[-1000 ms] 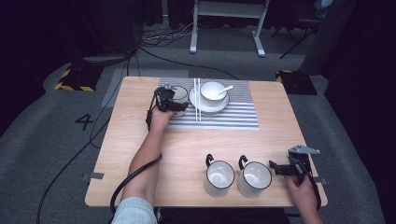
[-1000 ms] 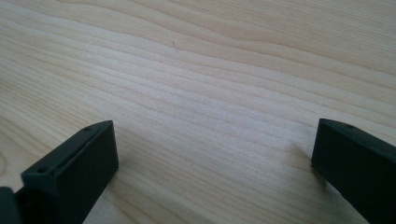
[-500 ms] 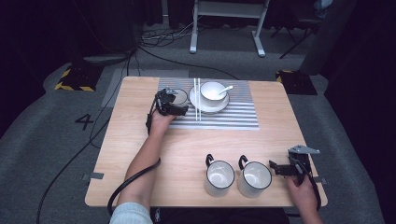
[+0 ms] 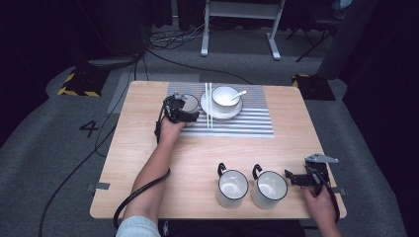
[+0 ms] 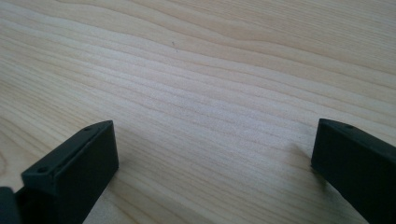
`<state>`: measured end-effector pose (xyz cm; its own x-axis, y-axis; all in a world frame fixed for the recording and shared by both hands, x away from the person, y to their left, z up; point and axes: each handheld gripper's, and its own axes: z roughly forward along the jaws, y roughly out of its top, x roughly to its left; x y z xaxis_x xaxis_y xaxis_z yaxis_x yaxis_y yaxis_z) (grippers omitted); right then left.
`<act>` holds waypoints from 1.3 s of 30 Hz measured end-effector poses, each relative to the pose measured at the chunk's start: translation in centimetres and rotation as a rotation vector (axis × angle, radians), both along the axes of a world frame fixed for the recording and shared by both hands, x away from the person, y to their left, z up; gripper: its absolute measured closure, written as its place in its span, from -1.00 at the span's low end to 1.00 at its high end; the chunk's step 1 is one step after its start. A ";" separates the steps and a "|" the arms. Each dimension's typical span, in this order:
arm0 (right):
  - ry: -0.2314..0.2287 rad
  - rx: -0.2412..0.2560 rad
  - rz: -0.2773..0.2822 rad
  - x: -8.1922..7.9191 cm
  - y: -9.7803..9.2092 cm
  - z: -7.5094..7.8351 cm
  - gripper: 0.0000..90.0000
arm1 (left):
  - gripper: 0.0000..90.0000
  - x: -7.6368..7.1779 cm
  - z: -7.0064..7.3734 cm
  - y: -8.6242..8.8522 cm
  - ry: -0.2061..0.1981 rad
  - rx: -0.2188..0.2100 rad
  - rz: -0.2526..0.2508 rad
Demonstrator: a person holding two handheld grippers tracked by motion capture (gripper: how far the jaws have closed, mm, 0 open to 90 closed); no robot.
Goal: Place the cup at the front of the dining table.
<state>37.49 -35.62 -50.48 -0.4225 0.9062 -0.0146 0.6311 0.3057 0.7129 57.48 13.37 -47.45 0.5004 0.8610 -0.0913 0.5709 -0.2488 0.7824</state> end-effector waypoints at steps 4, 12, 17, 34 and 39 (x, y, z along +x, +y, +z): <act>0.000 0.000 0.000 0.0 0.0 0.0 -0.99 | -0.99 -0.6 0.8 0.2 -0.020 0.012 0.001; -0.002 0.001 -0.009 0.0 0.1 0.0 -0.99 | -1.00 -2.7 3.0 1.6 -0.060 -0.045 -0.010; -0.002 0.002 -0.008 0.0 0.0 0.0 -0.99 | -1.00 -4.4 4.2 2.1 -0.074 -0.061 -0.025; 0.000 0.000 -0.001 0.0 0.2 0.0 -0.99 | -0.98 -11.0 8.4 3.8 -0.134 -0.098 -0.088; 0.000 0.002 0.000 0.1 0.3 0.0 -0.99 | -0.98 -13.0 9.2 4.0 -0.137 -0.113 -0.117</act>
